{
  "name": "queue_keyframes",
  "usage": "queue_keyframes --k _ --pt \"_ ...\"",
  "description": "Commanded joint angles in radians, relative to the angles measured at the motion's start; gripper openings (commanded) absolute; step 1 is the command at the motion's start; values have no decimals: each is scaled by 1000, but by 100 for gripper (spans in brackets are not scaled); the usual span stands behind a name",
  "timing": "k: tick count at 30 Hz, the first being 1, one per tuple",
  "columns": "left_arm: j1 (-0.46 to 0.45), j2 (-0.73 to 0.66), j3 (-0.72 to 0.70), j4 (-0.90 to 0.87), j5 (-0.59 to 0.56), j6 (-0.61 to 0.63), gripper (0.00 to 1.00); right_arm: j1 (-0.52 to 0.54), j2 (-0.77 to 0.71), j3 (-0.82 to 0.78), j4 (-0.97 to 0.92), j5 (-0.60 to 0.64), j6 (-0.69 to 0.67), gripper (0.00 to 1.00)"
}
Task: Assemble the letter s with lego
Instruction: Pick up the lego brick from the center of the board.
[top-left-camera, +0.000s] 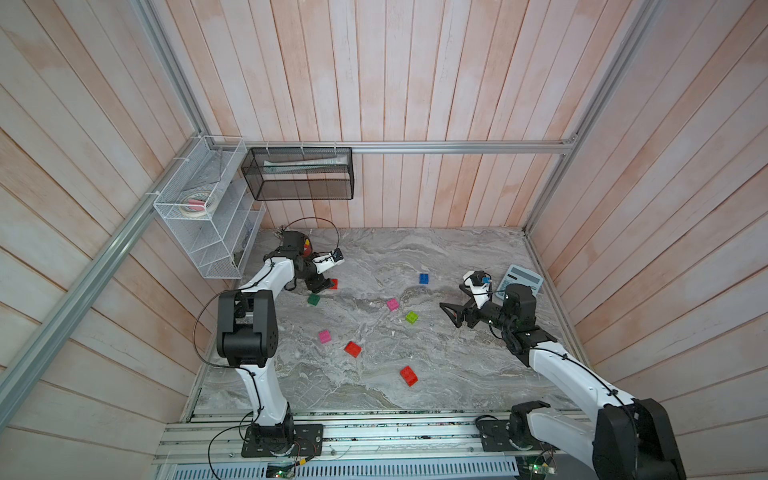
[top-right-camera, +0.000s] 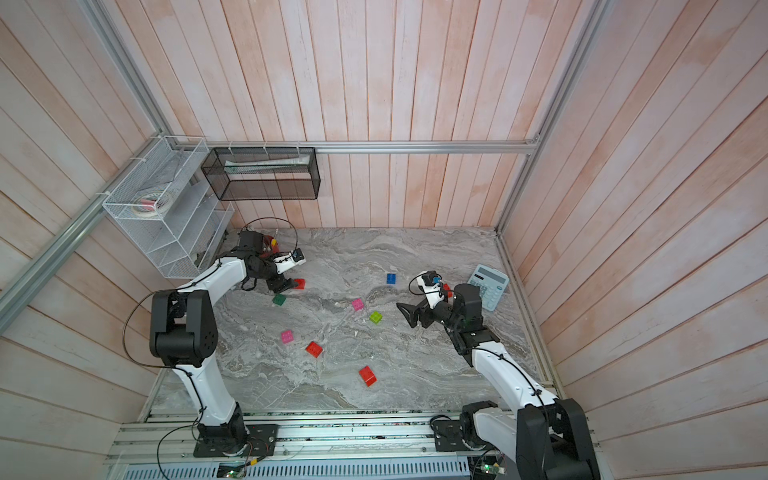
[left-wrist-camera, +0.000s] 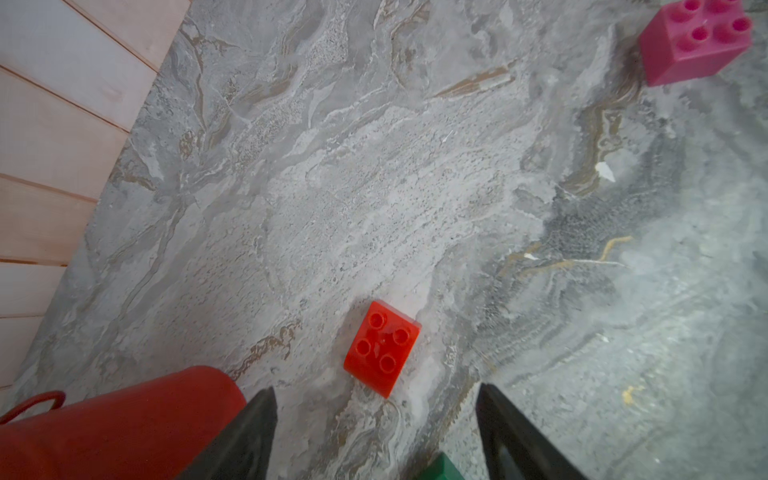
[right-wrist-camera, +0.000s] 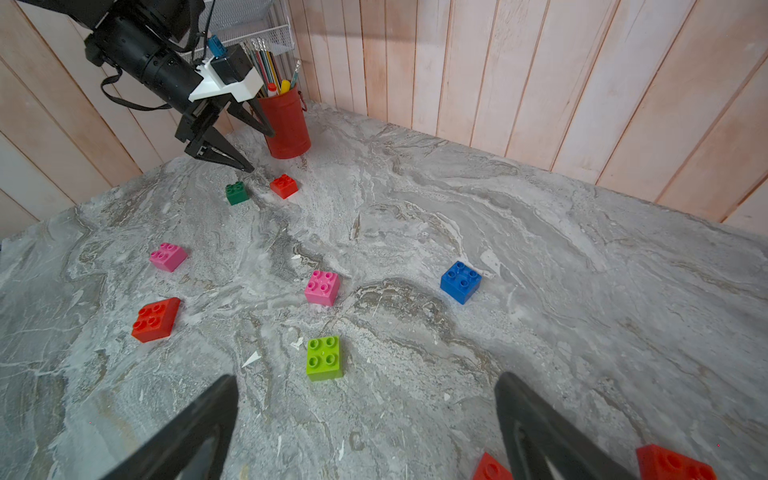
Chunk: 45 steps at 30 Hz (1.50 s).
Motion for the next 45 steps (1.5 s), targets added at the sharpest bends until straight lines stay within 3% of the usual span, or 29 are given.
queue_keyframes --k 1,26,36,45 --pt "-9 46 57 -49 -11 35 78 6 25 29 -23 -34 -14 98" --pt "-19 203 144 -103 -6 80 64 7 130 42 -40 -96 -39 98" --pt "-20 225 148 -105 9 80 50 9 150 44 -32 -110 -32 98" --pt "-21 241 148 -106 15 75 48 9 158 51 -39 -115 -38 98"
